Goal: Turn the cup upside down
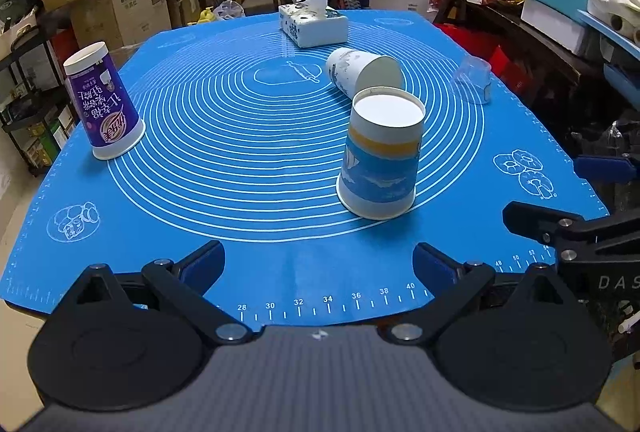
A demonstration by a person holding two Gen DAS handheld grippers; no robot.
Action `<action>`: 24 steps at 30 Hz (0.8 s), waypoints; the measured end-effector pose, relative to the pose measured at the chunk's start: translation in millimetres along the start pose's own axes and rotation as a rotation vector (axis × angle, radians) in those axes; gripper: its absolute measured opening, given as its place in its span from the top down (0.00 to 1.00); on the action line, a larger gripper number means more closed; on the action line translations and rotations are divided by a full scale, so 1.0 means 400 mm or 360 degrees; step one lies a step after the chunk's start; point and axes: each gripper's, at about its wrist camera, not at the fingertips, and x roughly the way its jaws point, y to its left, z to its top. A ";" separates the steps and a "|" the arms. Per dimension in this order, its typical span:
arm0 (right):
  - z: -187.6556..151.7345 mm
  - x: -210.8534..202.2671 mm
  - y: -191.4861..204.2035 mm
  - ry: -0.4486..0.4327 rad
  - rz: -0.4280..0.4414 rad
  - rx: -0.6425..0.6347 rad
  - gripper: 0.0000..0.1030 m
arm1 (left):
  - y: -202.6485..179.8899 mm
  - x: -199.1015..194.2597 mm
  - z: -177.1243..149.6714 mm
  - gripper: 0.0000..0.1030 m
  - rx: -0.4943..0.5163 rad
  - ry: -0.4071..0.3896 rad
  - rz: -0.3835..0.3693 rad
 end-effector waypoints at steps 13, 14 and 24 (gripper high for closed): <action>-0.004 0.001 -0.001 0.0005 0.0002 0.0000 0.07 | -0.005 0.000 0.001 0.04 0.0001 -0.0001 -0.0006; -0.004 0.001 -0.001 0.0005 0.0001 0.0001 0.07 | -0.005 0.000 0.001 0.04 0.0002 -0.0001 -0.0005; -0.008 0.002 -0.002 0.0002 0.0004 0.0005 0.07 | -0.004 0.000 0.001 0.04 0.0003 -0.0001 -0.0005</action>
